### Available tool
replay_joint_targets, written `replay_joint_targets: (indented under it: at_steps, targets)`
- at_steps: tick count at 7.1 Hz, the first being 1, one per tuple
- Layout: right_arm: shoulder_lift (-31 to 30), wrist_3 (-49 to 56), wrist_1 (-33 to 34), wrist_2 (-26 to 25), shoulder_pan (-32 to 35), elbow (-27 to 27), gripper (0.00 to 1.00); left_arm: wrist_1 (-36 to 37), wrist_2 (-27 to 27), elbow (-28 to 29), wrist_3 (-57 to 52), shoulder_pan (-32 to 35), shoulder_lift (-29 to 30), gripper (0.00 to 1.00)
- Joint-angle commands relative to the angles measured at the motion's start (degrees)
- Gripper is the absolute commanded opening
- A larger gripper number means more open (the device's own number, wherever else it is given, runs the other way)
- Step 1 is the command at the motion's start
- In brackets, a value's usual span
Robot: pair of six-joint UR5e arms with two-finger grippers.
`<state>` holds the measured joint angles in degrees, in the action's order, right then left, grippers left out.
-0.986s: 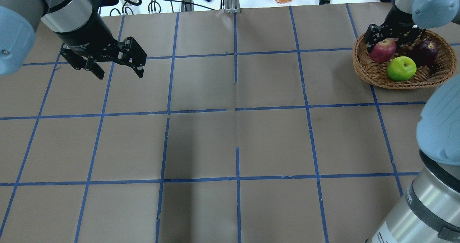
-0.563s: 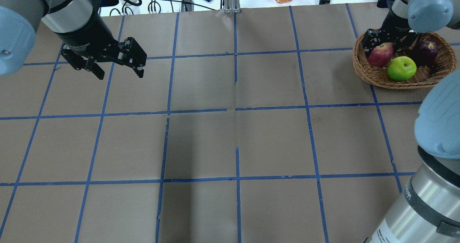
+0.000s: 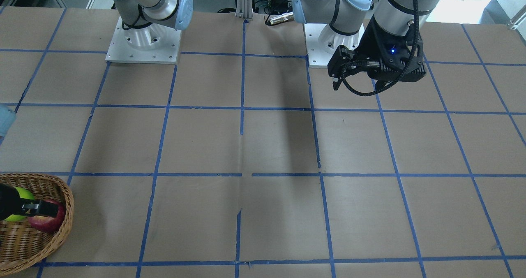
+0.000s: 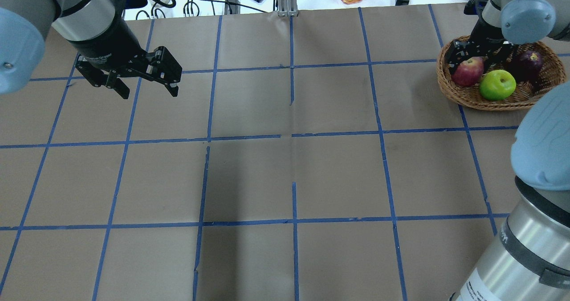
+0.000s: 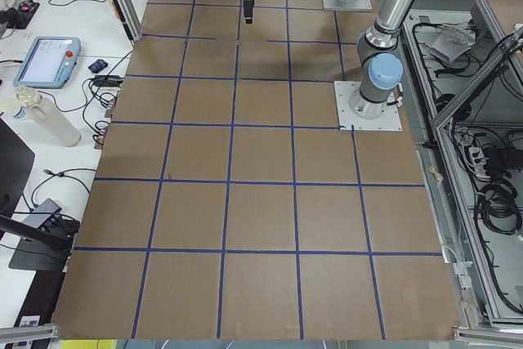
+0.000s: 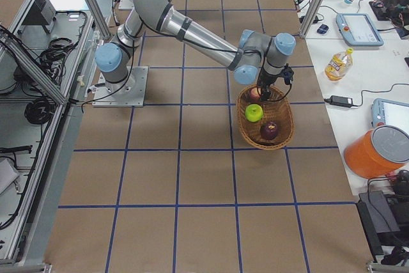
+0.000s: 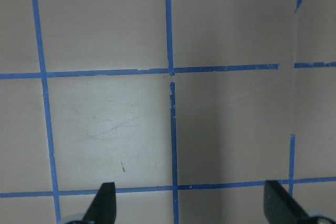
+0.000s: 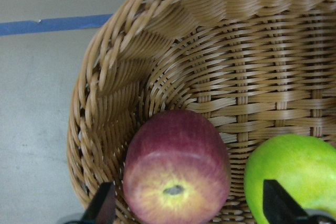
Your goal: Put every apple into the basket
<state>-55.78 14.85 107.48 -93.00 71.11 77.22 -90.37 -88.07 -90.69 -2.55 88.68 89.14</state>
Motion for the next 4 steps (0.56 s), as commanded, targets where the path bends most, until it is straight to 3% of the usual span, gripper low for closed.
replay_joint_targets:
  at_steps: [1, 3, 4]
  targets:
    - [-8.23, -1.22, -10.37, 1.06, 1.21, -0.92, 1.00, 0.11, 0.00, -0.01, 0.00, 0.00, 0.07, 1.00]
    - [-20.45, -5.93, -18.48, 4.91, 7.25, 2.82, 1.00, 0.11, 0.00, -0.10, 0.00, 0.00, 0.07, 1.00]
    - [-26.25, -13.37, -18.88, 5.02, 11.03, 6.85, 1.00, 0.11, -0.09, -0.10, 0.00, 0.00, 0.07, 1.00]
